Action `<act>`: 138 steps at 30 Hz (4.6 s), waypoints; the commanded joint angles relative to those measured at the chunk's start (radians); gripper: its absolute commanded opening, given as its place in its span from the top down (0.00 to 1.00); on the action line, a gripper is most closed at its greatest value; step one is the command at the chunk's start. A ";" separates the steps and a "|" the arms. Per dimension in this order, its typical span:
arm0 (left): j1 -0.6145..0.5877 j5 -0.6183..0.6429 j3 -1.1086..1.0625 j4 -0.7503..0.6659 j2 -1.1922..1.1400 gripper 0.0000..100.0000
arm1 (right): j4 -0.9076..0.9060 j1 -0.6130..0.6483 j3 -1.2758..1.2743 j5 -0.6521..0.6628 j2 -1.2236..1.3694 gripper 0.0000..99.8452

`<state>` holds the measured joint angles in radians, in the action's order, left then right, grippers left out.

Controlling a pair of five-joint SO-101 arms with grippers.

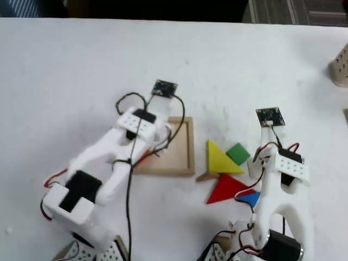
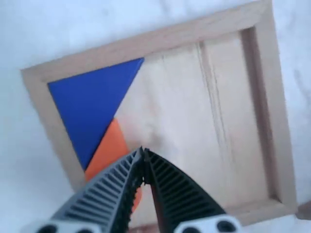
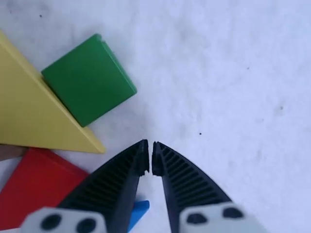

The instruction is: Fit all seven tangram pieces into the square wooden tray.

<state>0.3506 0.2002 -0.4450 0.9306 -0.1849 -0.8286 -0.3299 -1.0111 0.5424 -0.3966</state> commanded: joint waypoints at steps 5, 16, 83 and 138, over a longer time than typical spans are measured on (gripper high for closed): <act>-0.088 0.002 0.052 0.069 0.004 0.98 | 0.019 0.010 0.006 0.017 -0.013 0.98; -0.142 -0.192 -0.101 0.091 0.337 0.97 | 0.019 0.010 0.006 0.011 -0.012 0.98; -0.394 -0.109 -0.479 -0.160 0.717 0.97 | 0.013 0.136 0.009 0.015 -0.013 0.98; -0.487 -0.117 -0.284 -0.166 0.374 0.83 | -0.076 0.656 -0.040 0.534 -0.002 0.98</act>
<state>-0.1235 0.0806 -0.7733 0.7864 0.1864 -0.9129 0.3237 -1.0434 1.0687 -0.4120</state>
